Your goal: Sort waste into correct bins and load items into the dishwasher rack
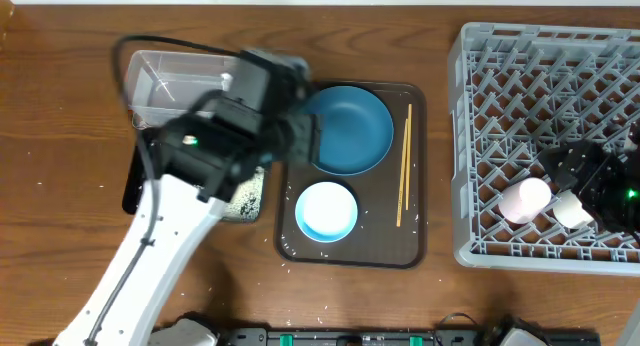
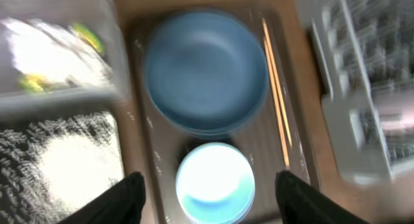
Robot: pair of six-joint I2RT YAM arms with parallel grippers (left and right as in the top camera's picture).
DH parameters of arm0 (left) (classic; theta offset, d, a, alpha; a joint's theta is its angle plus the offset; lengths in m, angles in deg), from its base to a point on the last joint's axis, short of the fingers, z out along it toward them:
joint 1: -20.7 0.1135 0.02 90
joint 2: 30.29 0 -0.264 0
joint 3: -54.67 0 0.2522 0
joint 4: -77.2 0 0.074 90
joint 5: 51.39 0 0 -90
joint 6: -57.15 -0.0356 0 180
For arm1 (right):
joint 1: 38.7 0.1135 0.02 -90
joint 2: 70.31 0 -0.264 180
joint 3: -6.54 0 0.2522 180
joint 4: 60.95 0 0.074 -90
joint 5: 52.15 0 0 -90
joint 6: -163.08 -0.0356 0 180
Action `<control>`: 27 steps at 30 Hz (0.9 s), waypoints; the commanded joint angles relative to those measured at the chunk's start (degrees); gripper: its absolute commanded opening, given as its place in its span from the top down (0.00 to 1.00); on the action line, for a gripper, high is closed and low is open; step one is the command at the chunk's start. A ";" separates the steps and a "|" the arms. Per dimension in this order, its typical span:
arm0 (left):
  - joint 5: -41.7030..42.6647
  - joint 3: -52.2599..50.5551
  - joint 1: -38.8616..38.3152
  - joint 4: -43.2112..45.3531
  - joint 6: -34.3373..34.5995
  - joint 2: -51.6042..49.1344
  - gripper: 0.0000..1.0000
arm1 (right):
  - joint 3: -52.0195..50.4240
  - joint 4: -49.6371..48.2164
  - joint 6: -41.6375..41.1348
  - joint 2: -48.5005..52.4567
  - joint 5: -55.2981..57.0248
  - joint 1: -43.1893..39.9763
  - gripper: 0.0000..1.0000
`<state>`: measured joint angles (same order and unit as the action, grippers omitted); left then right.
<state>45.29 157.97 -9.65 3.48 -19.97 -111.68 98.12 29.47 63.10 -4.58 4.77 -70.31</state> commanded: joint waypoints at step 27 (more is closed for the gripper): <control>-6.32 -5.46 -16.09 2.60 8.59 -9.66 0.38 | 0.11 1.49 6.64 -0.26 1.68 7.45 0.09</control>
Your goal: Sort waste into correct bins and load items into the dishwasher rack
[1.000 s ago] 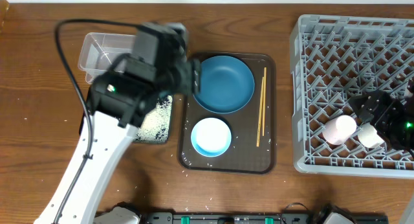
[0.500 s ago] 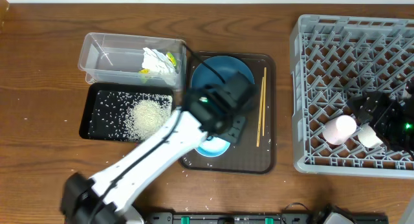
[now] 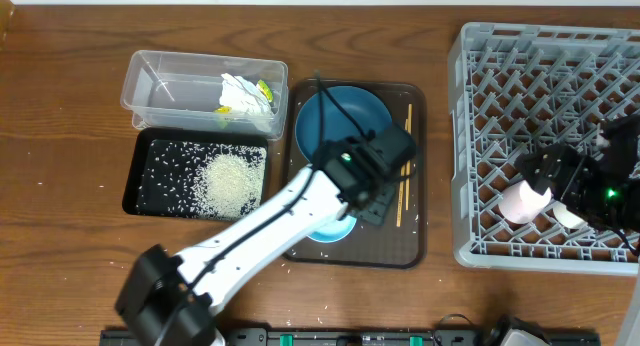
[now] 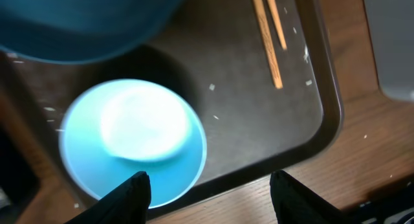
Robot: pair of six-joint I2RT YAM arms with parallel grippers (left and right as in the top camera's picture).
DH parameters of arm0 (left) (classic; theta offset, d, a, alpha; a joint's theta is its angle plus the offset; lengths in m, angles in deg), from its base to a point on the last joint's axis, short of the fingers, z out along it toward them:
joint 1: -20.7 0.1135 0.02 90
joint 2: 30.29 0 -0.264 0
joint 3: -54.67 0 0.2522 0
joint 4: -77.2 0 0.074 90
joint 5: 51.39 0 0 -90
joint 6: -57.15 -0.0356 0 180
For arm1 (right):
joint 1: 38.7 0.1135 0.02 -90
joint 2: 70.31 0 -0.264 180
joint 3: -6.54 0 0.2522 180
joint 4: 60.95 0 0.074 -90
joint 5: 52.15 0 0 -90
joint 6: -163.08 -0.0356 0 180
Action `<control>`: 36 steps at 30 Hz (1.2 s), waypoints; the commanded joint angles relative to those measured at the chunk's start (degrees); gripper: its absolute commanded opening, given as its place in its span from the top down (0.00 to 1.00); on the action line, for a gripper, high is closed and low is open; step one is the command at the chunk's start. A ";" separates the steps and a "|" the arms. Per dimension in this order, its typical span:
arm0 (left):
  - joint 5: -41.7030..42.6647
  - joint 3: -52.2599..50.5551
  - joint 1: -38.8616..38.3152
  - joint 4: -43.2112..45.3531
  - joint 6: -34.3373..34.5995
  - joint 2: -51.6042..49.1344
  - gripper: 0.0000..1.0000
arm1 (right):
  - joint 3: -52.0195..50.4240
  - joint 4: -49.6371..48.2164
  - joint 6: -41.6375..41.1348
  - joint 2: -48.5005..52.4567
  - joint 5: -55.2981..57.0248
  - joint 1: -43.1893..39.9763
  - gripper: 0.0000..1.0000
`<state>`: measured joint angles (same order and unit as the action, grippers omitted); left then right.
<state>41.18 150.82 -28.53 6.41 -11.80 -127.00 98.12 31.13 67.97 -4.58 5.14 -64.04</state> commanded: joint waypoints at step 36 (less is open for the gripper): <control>-13.22 -6.54 17.18 8.94 -10.99 43.67 0.05 | 0.11 -0.52 1.79 -0.24 1.88 1.16 0.01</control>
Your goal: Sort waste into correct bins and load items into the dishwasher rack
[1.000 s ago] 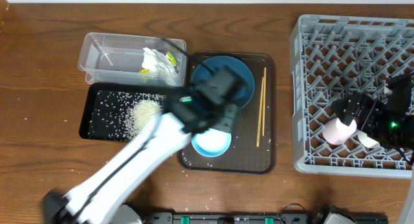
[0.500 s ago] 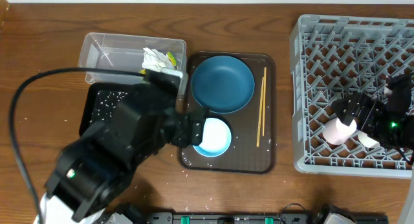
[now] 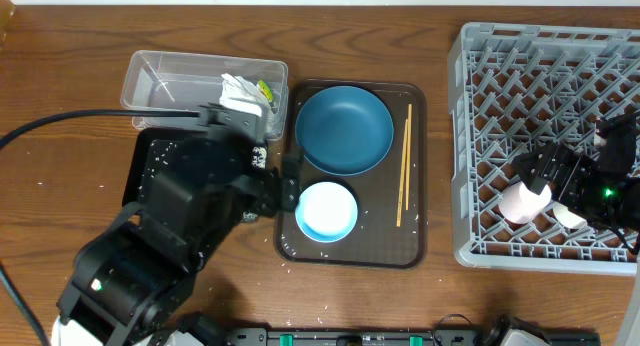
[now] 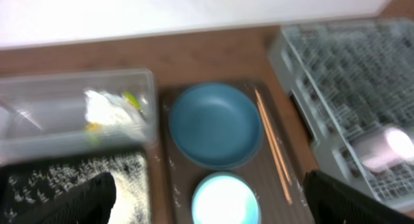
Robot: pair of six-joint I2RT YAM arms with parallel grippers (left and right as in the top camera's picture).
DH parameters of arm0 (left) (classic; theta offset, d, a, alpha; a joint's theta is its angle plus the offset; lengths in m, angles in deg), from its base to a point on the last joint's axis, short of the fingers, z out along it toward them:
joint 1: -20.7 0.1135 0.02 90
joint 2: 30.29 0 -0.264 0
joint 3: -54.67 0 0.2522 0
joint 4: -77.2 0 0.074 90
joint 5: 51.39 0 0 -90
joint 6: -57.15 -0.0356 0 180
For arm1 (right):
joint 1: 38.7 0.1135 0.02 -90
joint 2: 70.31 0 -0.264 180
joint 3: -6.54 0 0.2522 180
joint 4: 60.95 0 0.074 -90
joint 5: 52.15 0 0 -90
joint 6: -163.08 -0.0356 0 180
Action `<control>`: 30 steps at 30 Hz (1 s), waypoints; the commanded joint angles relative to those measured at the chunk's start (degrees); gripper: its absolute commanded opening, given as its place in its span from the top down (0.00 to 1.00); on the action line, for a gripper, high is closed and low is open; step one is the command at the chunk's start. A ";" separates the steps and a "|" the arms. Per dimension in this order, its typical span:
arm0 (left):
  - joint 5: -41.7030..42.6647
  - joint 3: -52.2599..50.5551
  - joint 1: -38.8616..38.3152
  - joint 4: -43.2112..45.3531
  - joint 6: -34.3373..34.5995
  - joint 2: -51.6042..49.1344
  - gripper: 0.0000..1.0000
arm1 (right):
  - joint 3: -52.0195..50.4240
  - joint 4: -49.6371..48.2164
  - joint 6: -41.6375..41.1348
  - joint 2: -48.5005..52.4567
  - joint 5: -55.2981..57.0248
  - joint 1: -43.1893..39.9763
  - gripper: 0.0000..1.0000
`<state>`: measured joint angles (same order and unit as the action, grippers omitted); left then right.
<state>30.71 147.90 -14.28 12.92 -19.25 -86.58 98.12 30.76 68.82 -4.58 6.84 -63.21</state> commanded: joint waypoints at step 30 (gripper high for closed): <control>8.98 -68.08 19.98 40.54 -6.95 52.87 0.04 | 0.11 -0.15 0.92 -0.24 0.17 0.33 0.01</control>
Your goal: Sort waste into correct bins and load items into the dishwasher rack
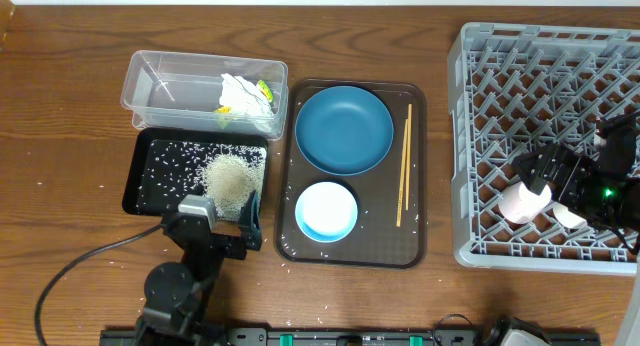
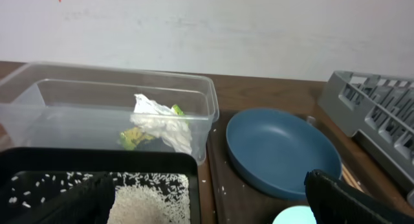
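Note:
My left gripper point(image 1: 222, 216) stands open and empty at the near edge of the black tray point(image 1: 150, 176) of rice point(image 1: 230, 178); its fingers point(image 2: 71, 201) are spread wide. On the brown tray point(image 1: 350, 248) sit a blue plate point(image 1: 345, 129), a small light-blue bowl point(image 1: 326, 210) and chopsticks point(image 1: 403, 166). Crumpled waste point(image 1: 243, 94) lies in the clear bin point(image 1: 170, 86). My right gripper point(image 1: 560, 186) is low in the grey rack point(image 1: 520, 76), against a pale pink cup point(image 1: 520, 201); its jaws are hidden.
The wrist view looks level across the rice point(image 2: 152, 204), the clear bin point(image 2: 97, 114) with waste point(image 2: 158, 120), the blue plate point(image 2: 281, 149) and the rack's corner point(image 2: 375, 114). A white item point(image 1: 573, 214) lies in the rack beside the cup. Rice grains speckle the table.
My left arm was raised high over the black tray; now it sits low at the table's front edge behind that tray, still open and empty. The right gripper has not moved.
My left gripper was open over the clear bin and blue plate, then stretched over the brown tray by the small bowl and chopsticks, then high above the black tray, now low at the front. It took nothing. The right gripper stayed by the cup.

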Robot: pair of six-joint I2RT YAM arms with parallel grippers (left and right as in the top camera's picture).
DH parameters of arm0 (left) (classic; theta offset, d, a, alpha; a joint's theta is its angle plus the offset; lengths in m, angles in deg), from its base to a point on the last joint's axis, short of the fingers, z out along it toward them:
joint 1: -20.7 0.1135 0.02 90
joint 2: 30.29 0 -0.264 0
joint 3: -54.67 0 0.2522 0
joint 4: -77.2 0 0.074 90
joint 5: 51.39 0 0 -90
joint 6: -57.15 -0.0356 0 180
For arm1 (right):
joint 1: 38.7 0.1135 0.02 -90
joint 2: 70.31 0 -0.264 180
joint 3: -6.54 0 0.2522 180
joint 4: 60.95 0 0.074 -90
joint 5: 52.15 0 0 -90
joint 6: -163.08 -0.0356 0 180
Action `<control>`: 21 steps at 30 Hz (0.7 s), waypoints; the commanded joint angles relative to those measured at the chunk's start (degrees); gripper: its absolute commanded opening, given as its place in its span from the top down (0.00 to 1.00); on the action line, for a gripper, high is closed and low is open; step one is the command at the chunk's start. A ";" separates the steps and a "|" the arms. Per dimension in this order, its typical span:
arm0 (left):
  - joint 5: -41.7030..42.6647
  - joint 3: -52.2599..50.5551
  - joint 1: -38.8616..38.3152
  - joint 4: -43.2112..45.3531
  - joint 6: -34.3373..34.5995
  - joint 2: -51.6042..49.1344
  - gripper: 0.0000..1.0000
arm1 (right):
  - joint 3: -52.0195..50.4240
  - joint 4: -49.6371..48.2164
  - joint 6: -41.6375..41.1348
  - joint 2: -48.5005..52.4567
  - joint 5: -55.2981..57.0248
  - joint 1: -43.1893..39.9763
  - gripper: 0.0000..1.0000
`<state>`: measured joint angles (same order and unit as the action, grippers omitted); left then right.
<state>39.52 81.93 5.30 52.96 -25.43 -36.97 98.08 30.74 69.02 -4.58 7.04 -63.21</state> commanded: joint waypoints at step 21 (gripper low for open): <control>0.00 -13.27 0.33 6.67 -0.52 6.45 0.04 | 0.15 -0.13 0.72 -0.24 -0.02 0.33 0.01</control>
<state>39.80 70.37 5.30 60.48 -25.43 -30.94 98.03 30.74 69.04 -4.58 7.04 -63.21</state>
